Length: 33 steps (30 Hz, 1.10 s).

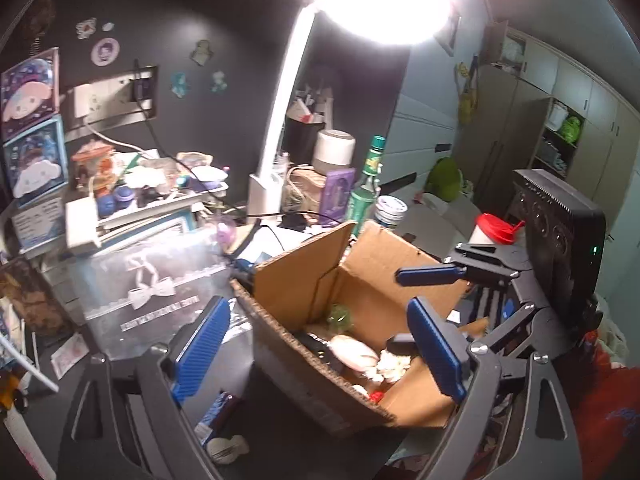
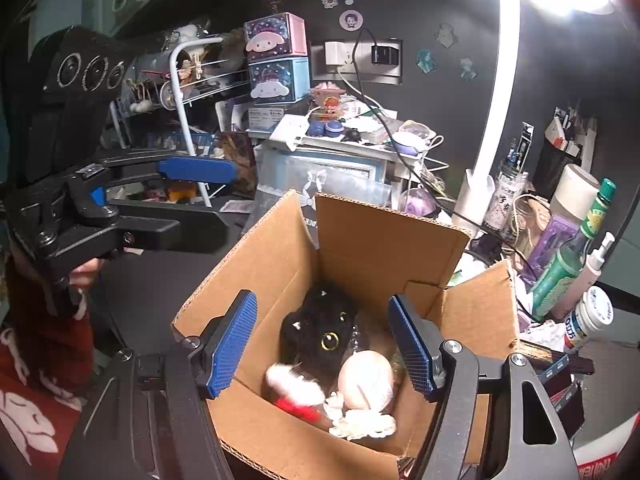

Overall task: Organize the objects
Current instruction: 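Move the right gripper to the small white figurine and grasp it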

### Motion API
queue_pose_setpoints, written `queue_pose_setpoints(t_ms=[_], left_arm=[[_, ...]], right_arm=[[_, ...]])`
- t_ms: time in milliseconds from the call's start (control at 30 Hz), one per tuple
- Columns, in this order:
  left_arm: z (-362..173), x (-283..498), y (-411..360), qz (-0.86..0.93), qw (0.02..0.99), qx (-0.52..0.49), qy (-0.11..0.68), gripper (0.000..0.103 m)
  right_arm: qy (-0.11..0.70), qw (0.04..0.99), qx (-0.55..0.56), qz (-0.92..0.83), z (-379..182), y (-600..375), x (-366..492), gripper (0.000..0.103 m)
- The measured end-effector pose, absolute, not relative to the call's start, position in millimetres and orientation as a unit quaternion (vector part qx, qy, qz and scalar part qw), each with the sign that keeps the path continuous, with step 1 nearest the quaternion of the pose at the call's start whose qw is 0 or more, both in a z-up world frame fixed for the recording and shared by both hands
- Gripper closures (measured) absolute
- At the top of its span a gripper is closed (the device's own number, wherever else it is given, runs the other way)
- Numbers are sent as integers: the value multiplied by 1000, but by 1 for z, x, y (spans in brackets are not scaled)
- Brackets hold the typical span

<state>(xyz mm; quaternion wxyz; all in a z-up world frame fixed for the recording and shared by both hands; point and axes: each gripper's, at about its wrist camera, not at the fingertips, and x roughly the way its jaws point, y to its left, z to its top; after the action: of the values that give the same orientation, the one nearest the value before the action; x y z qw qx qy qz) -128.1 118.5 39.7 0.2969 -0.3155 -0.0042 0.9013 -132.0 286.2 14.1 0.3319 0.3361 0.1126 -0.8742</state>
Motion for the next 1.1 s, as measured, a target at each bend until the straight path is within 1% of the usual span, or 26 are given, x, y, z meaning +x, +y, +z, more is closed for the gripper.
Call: queue_pose_setpoints(t_ms=[200,300,333,400,533,667,900,1100], left_arm=[[40,-112,94,910,283,-304,-14,13],[38,-105,82,912,282,-299,-18,12],[37,-101,78,912,281,-298,-19,11],[36,-96,68,914,279,-294,-23,8],[33,-83,46,917,275,-286,-31,7],[29,-72,23,922,266,-280,-39,6],[10,-56,-27,932,228,-274,-62,6],[-22,-52,-65,934,182,-296,-77,6]], right_arm=[[121,304,324,-888,22,281,-125,37],[122,295,317,-893,25,275,-119,32],[123,293,314,-895,26,273,-116,29],[126,290,303,-899,29,265,-109,28],[131,294,283,-904,34,245,-93,27],[133,318,269,-899,33,218,-77,27],[126,388,271,-872,11,161,-53,27],[112,422,324,-839,-39,116,-52,27]])
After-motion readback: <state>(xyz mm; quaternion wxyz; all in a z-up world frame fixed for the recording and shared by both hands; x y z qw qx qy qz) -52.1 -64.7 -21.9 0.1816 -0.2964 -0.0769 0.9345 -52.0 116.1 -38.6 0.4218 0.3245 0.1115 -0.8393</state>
